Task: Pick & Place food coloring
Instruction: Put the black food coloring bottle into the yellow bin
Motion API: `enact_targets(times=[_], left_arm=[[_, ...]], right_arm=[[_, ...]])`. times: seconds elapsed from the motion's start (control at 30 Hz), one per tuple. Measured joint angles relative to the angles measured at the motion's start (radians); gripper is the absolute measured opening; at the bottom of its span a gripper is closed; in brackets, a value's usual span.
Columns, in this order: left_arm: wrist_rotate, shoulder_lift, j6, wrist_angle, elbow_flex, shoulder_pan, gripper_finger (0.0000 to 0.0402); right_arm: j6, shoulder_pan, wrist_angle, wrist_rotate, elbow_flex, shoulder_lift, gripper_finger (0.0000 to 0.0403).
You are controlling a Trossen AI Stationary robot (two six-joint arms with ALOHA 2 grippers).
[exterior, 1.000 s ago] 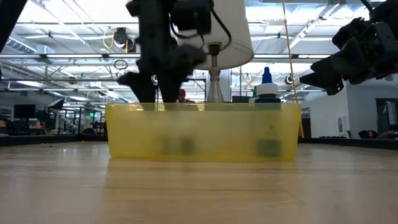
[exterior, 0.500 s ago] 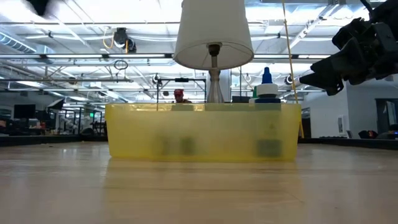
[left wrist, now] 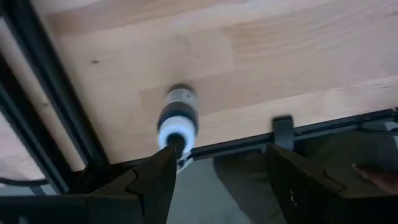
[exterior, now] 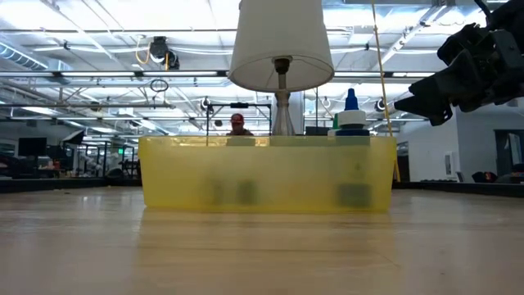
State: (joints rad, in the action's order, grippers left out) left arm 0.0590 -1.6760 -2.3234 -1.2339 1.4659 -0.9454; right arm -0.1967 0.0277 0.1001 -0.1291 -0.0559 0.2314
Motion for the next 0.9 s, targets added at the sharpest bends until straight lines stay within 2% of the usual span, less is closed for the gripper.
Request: enact_targets(times=[0.2,0.67,0.9], left_arm=[[-0.014,-0.014,-0.042,0.003,0.0,-0.032,0.0246],[0.073,-0.1,-0.026,-0.038,0.0,-0.041,0.0246],[0.082,-0.13,-0.042,-0.033,0.0,-0.044,0.0246]], right_arm=[[0.0,0.0,0.0,0.0,0.0,0.0,0.0238],[0.0,0.0,0.0,0.0,0.0,0.0,0.0238],[0.0,0.0,0.0,0.0,0.0,0.0,0.0238]])
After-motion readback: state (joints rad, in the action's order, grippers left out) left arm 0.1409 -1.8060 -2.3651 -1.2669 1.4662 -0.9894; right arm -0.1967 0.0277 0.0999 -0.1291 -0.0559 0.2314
